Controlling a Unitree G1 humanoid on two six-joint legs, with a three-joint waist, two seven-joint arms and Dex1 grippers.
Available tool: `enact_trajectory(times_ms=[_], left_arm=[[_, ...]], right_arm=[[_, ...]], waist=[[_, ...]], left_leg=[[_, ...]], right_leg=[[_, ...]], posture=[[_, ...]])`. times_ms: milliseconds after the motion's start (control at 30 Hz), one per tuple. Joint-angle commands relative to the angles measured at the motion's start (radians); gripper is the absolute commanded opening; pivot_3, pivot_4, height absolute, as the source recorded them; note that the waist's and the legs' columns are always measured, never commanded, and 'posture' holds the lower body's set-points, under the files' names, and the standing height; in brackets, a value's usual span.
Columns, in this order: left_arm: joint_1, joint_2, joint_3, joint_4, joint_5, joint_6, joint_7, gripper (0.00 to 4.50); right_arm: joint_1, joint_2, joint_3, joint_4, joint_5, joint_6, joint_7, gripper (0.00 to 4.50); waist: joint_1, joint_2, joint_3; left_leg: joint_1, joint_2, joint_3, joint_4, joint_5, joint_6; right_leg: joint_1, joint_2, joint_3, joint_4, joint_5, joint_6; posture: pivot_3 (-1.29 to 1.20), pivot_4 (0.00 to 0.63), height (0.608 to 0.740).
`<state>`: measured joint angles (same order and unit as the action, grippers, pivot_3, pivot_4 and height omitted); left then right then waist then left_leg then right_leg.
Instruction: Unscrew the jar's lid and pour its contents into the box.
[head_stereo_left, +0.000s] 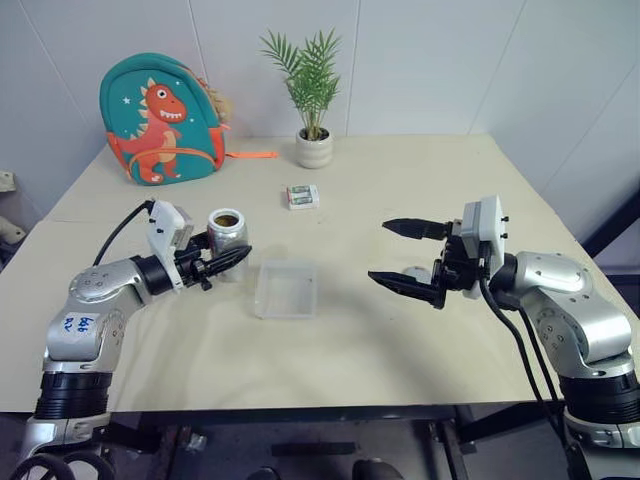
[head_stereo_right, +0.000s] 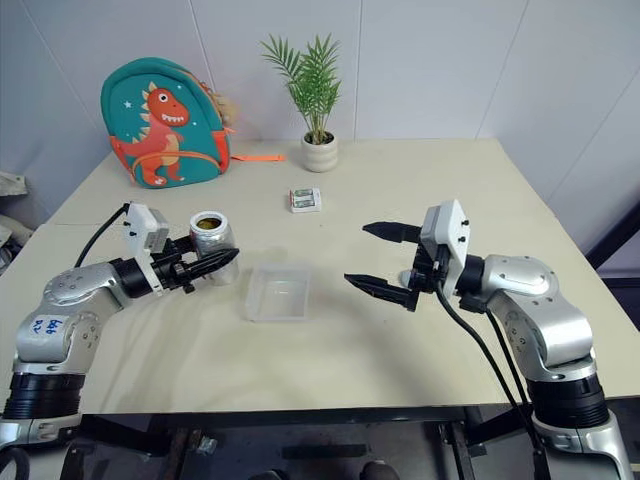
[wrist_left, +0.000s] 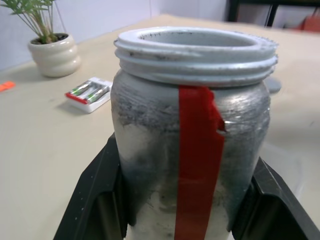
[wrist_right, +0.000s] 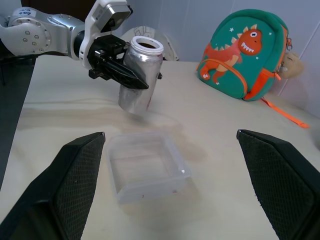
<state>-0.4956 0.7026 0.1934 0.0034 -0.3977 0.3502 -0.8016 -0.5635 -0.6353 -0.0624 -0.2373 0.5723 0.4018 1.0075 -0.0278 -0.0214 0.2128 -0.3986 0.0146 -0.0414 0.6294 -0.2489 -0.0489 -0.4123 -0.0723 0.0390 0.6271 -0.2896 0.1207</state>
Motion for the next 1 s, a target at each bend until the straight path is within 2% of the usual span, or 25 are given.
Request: enact_trajectory(times_ms=[33, 200, 267, 367, 600, 767, 933, 1000], left_arm=[[0.008, 0.022, -0.014, -0.016, 0.071, -0.107, -0.002, 1.98], [-0.016, 0.043, -0.066, 0.003, 0.234, -0.279, 0.048, 1.98], [-0.063, 0.081, -0.132, 0.045, 0.422, -0.452, 0.129, 1.98], [-0.133, 0.118, -0.204, 0.11, 0.627, -0.647, 0.248, 1.98], [-0.297, 0.232, -0.397, 0.199, 1.165, -0.972, 0.576, 1.98], [-0.405, 0.265, -0.472, 0.28, 1.404, -1.022, 0.797, 1.98], [-0.481, 0.262, -0.535, 0.339, 1.526, -1.037, 0.93, 1.98], [-0.485, 0.254, -0.556, 0.328, 1.538, -1.049, 0.93, 1.98]], right_arm=[[-0.007, 0.018, 0.001, -0.005, 0.002, -0.016, -0.008, 4.45], [-0.004, 0.037, 0.013, 0.021, -0.01, -0.034, -0.007, 4.45], [-0.002, 0.048, 0.015, 0.036, -0.015, -0.041, -0.007, 4.45], [-0.003, 0.065, 0.018, 0.048, -0.021, -0.045, -0.009, 4.45], [-0.004, 0.107, 0.017, 0.062, -0.017, -0.044, -0.033, 4.45], [-0.011, 0.138, 0.018, 0.069, -0.016, -0.043, -0.058, 4.45], [-0.011, 0.168, 0.01, 0.066, -0.01, -0.041, -0.09, 4.45], [-0.002, 0.176, 0.008, 0.06, -0.008, -0.04, -0.1, 4.45]], waist=[[0.001, 0.0, 0.0], [0.003, 0.0, 0.0], [0.003, 0.0, 0.0], [0.003, 0.0, 0.0], [-0.001, 0.0, 0.0], [0.0, 0.0, 0.0], [0.001, 0.0, 0.0], [0.001, 0.0, 0.0]], left_leg=[[0.0, 0.0, 0.0, 0.0, 0.0, 0.0], [-0.001, 0.0, 0.0, 0.0, 0.0, 0.0], [-0.001, 0.0, 0.0, 0.0, 0.0, 0.0], [-0.002, 0.0, 0.0, 0.0, 0.0, 0.0], [-0.003, 0.0, 0.001, -0.001, 0.0, 0.001], [-0.005, 0.0, 0.001, 0.0, 0.0, 0.001], [-0.005, 0.0, 0.001, 0.0, 0.0, 0.001], [-0.005, 0.0, 0.001, 0.0, 0.0, 0.001]], right_leg=[[0.0, 0.0, 0.0, 0.0, 0.0, 0.0], [0.0, 0.0, 0.0, 0.0, 0.0, 0.0], [-0.001, 0.0, 0.0, 0.0, 0.0, 0.0], [-0.001, 0.0, 0.0, 0.0, 0.0, 0.0], [-0.003, 0.0, 0.0, -0.001, 0.001, 0.001], [-0.005, 0.001, 0.0, 0.001, 0.001, 0.001], [-0.005, 0.0, 0.0, 0.001, 0.001, 0.001], [-0.005, 0.0, 0.0, 0.002, 0.001, 0.001]], posture=[[0.0, 0.15, 0.74], [0.0, 0.15, 0.74], [0.0, 0.15, 0.74], [0.0, 0.15, 0.74], [0.0, 0.15, 0.74], [0.0, 0.15, 0.74], [0.0, 0.15, 0.74], [0.0, 0.15, 0.74]])
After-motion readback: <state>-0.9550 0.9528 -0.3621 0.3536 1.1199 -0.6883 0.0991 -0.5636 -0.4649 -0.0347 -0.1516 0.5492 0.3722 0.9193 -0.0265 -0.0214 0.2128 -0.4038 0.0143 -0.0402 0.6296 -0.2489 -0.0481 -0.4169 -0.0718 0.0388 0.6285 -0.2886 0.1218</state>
